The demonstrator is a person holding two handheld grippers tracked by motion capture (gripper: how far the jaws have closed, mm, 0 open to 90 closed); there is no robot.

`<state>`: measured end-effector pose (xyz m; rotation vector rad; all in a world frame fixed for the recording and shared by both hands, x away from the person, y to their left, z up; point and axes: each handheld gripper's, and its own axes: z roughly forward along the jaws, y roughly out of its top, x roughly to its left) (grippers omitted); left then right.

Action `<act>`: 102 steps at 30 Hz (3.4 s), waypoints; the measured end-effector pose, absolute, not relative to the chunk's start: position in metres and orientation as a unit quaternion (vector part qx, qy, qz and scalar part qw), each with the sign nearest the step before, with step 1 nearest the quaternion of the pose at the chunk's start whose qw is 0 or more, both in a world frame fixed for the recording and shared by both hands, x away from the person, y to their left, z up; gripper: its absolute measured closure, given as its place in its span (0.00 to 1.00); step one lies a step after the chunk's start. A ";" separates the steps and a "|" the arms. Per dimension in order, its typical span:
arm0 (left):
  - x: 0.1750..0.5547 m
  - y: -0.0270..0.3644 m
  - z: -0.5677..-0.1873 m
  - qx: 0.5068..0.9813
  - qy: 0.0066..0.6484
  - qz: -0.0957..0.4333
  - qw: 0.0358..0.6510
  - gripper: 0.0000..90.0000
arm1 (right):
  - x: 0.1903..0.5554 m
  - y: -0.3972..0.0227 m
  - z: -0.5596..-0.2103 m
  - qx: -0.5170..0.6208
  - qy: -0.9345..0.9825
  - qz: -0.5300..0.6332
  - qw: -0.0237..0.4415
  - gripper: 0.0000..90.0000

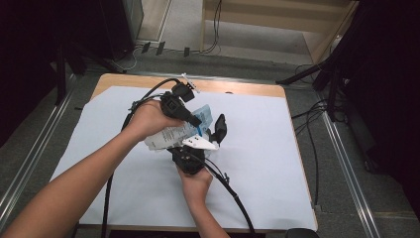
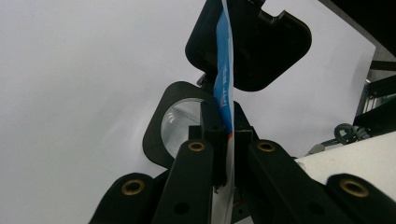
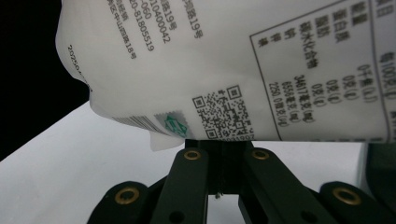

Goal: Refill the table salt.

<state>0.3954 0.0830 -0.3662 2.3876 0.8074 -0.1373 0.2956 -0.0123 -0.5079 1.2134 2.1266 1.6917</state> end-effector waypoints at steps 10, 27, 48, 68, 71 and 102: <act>0.398 0.080 -0.366 0.904 0.305 -0.051 0.294 1.00 | 0.296 -0.012 -0.506 0.402 0.713 0.568 0.088 1.00; 0.401 0.075 -0.368 0.906 0.307 -0.054 0.285 1.00 | 0.297 -0.011 -0.503 0.402 0.708 0.575 0.084 1.00; 0.402 0.075 -0.368 0.906 0.310 -0.054 0.284 1.00 | 0.298 -0.012 -0.502 0.399 0.709 0.576 0.084 1.00; 0.403 0.075 -0.368 0.906 0.314 -0.056 0.279 1.00 | 0.297 -0.012 -0.501 0.399 0.708 0.577 0.083 1.00; 0.403 0.075 -0.368 0.906 0.314 -0.056 0.279 1.00 | 0.297 -0.012 -0.501 0.399 0.707 0.578 0.081 1.00; 0.404 0.069 -0.366 0.910 0.314 -0.051 0.265 1.00 | 0.297 -0.012 -0.499 0.402 0.699 0.585 0.080 1.00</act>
